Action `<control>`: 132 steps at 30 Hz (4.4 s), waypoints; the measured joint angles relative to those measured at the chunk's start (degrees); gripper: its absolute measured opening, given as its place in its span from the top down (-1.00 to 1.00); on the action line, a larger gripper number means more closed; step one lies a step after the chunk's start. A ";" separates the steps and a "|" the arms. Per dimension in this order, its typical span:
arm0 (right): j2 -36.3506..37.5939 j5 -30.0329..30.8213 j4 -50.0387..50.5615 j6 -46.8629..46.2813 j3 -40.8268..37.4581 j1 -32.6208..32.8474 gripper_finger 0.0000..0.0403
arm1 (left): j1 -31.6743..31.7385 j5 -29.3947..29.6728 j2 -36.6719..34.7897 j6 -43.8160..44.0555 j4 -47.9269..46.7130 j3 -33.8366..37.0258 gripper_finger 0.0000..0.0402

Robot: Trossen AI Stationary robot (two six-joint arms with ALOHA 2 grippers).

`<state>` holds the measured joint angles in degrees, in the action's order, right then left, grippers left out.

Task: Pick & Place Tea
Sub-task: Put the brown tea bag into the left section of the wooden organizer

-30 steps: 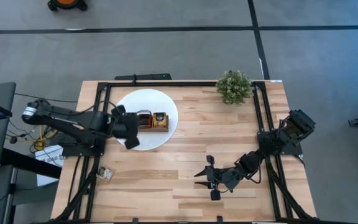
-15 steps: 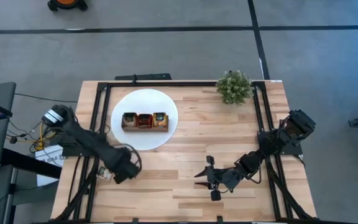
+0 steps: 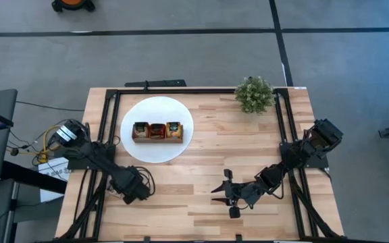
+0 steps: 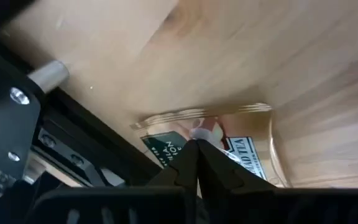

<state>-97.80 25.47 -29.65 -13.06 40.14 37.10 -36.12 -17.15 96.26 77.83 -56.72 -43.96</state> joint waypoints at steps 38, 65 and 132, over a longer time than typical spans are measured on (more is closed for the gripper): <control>0.00 -2.99 -0.83 -6.49 0.02 -2.36 0.41 | -10.40 34.67 -0.47 26.84 10.57 -6.55 0.40; 0.00 -2.99 -0.79 -6.49 0.02 -2.38 0.41 | -6.60 45.99 -6.22 27.07 46.86 9.18 0.00; 0.00 -3.02 -0.57 -6.45 0.02 -2.38 0.41 | 9.87 59.54 -6.04 -25.01 -33.28 -18.91 1.00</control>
<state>-97.80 22.46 -30.22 -19.51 40.16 34.72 -26.25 42.39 90.21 52.82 -90.00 -62.87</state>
